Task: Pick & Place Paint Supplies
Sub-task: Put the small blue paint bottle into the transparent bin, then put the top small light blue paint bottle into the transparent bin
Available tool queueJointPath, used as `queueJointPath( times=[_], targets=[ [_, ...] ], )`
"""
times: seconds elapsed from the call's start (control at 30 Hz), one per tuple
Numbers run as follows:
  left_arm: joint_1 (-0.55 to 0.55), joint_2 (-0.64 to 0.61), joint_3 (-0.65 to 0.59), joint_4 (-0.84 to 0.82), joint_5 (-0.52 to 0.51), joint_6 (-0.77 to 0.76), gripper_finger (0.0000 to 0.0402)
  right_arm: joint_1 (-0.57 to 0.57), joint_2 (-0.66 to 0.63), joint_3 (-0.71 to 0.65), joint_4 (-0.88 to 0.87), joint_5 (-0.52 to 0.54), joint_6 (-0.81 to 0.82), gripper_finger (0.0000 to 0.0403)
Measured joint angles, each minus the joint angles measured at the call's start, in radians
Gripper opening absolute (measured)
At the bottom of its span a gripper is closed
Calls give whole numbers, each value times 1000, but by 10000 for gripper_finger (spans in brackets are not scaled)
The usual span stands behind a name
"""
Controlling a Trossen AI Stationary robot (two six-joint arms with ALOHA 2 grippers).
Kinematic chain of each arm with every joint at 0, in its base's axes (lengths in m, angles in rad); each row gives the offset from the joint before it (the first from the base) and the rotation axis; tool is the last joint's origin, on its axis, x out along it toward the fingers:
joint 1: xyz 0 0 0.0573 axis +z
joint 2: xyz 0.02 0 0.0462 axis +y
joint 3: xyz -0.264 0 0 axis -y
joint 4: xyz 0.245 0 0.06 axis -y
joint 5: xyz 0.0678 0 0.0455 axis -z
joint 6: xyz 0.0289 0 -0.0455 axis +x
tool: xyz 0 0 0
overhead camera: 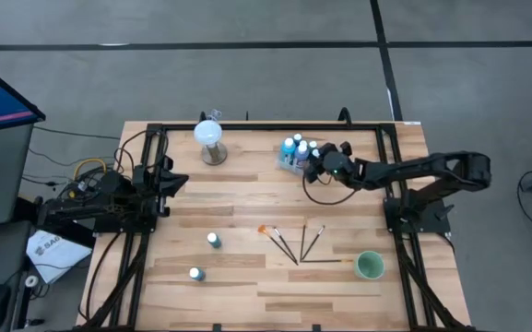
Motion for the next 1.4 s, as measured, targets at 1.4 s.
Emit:
queueJointPath(
  times=[1.4],
  targets=[
    [0, 0, 0, 0, 0, 0, 2, -1, -320, 24, 25, -311, -71, 264]
  ],
)
